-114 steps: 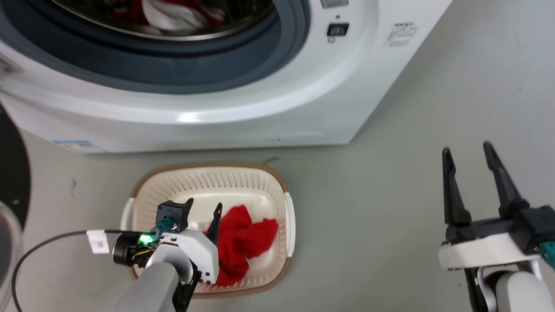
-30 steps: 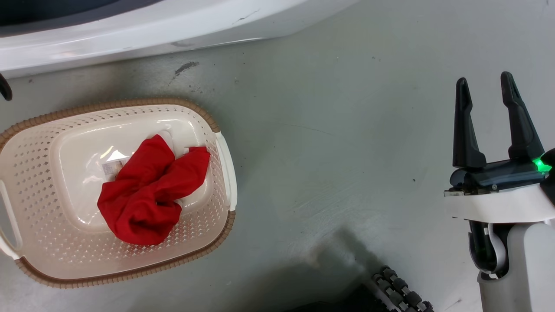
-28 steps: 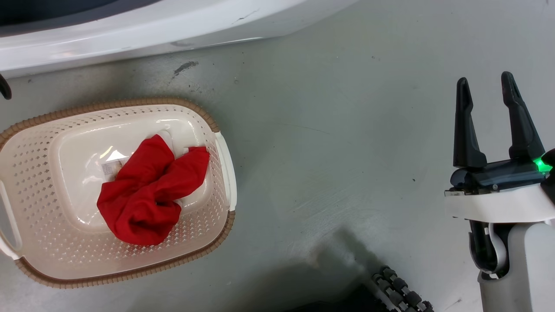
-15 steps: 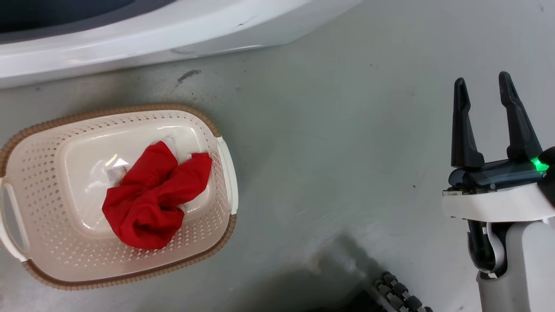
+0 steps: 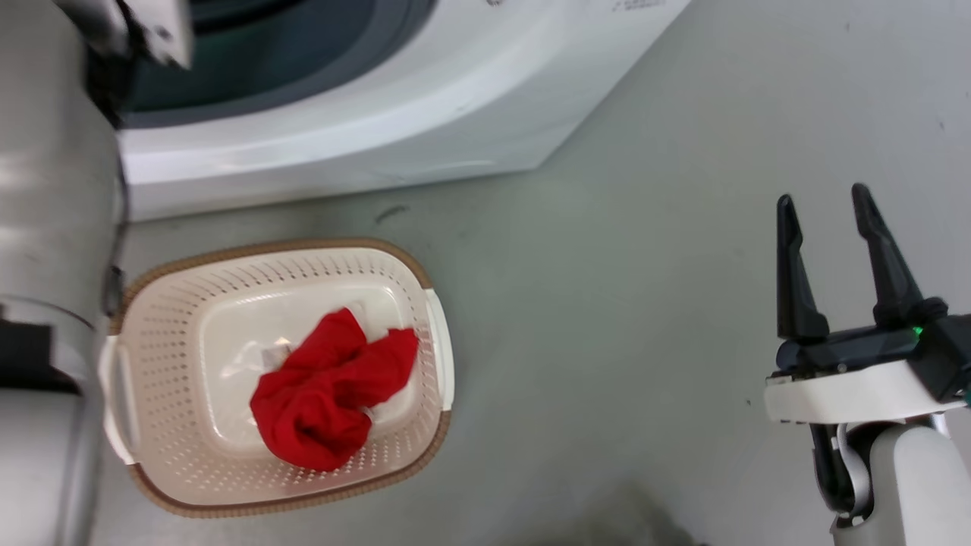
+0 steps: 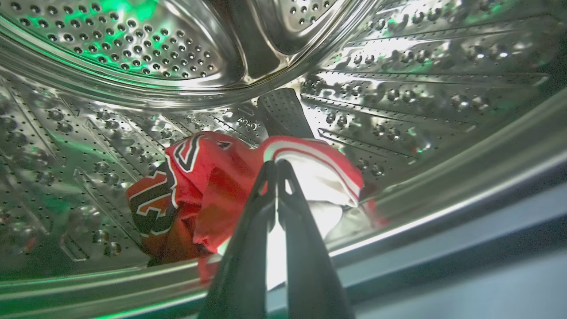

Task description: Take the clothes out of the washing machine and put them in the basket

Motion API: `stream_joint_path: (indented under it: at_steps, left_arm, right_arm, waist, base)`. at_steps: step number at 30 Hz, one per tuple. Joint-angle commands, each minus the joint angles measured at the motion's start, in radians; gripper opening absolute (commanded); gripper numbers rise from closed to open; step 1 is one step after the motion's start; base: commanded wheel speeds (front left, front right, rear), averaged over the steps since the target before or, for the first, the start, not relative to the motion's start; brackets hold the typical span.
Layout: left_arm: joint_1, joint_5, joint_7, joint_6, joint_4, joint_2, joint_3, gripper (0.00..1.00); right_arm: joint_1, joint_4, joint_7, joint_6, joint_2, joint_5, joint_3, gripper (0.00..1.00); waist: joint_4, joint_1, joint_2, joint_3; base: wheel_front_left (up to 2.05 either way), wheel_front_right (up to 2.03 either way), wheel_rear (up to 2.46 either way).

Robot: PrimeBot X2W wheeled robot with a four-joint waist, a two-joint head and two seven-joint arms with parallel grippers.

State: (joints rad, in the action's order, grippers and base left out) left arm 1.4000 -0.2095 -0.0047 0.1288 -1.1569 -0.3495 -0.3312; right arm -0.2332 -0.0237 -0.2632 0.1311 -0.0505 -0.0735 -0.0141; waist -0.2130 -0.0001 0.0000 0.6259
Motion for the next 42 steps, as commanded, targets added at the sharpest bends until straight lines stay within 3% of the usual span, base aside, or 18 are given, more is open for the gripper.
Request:
stream_joint_path:
  at_steps: [1, 13, 18, 28, 42]
  left_arm:
    - [-0.067, -0.030, -0.058, 0.000, -0.002, 0.035, -0.015, 0.00]
    - [-0.314, -0.156, -0.243, 0.001, 0.064, 0.096, -0.080, 0.00]
    - [-0.420, -0.175, -0.261, 0.001, 0.171, 0.084, -0.069, 0.00]
    - [-0.659, -0.150, -0.262, -0.063, 0.582, 0.046, -0.041, 0.00]
    - [-0.872, -0.136, -0.093, -0.184, 1.175, -0.060, -0.029, 0.00]
  right_arm:
    - [0.027, 0.009, -0.002, -0.001, 0.001, 0.018, 0.005, 1.00]
    - [0.121, 0.032, -0.002, -0.001, 0.000, 0.056, 0.012, 1.00]
    - [0.160, 0.039, -0.002, -0.001, 0.001, 0.067, 0.015, 1.00]
    - [0.226, 0.051, -0.002, -0.001, 0.001, 0.078, 0.019, 1.00]
    - [0.285, 0.058, -0.002, -0.001, 0.001, 0.081, 0.031, 1.00]
  waist:
    - [0.051, 0.0001, 0.0000, -0.091]
    - [0.101, 0.0001, 0.0000, -0.271]
    - [0.120, 0.0001, 0.0000, -0.344]
    - [0.158, 0.0001, 0.0000, -0.466]
    - [0.169, 0.0001, 0.0000, -0.548]
  base:
    - [0.00, 0.00, 0.00]
    - [0.00, 0.00, 0.00]
    - [0.00, 0.00, 0.00]
    - [0.00, 0.00, 0.00]
    - [0.00, 0.00, 0.00]
